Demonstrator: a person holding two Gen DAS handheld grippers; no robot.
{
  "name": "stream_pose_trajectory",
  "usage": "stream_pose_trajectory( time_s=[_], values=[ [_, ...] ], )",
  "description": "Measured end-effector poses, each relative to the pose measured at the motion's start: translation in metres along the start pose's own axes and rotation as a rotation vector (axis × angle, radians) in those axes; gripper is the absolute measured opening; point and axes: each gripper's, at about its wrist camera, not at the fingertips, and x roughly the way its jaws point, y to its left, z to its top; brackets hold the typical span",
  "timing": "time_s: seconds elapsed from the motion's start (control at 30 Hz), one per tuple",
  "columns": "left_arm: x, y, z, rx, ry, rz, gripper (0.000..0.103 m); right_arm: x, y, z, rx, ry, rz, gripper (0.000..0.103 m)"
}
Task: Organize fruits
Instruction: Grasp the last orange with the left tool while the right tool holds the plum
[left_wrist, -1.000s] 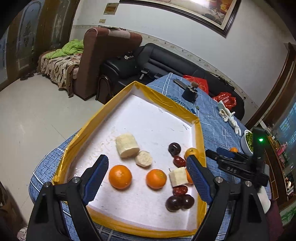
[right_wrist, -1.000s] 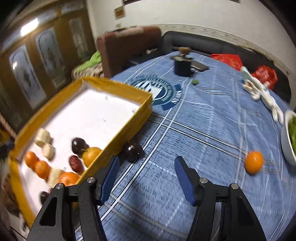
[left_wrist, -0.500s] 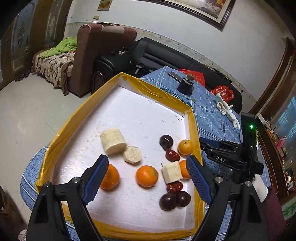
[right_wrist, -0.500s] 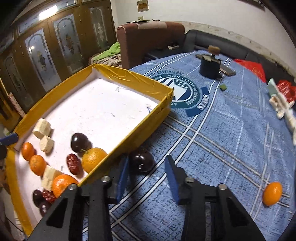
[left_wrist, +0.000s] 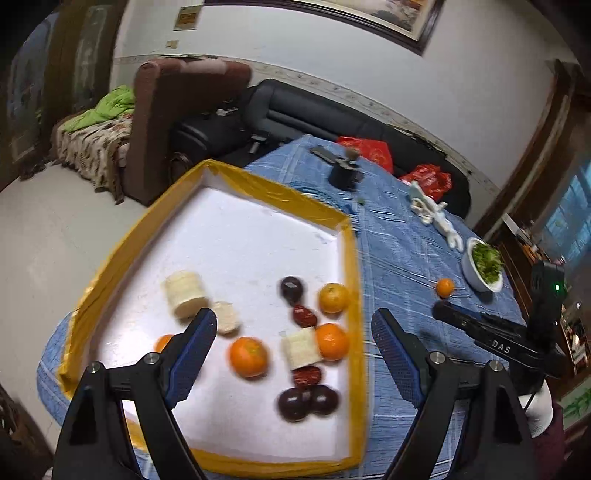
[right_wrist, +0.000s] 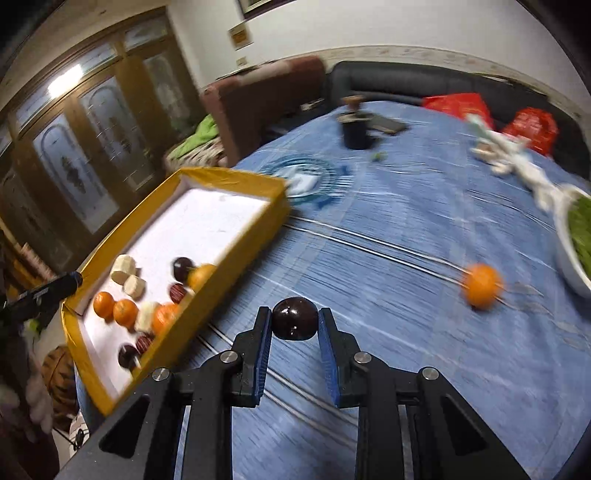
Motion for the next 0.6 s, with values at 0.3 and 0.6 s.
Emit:
stream_pose_trajectory(
  time_s=[0.3,0.6],
  values=[
    [0.052,-0.098,0.004,0.157,0.096,-0.131,0.085,-0.037,-0.100,-0.041,0.281,-0.107,-0.143,0.028],
    [0.146,-0.180,0.014,0.219,0.195,-0.163,0.085,-0.046,-0.126,-0.047,0.326,-0.161,-0.157,0.028]
  ],
)
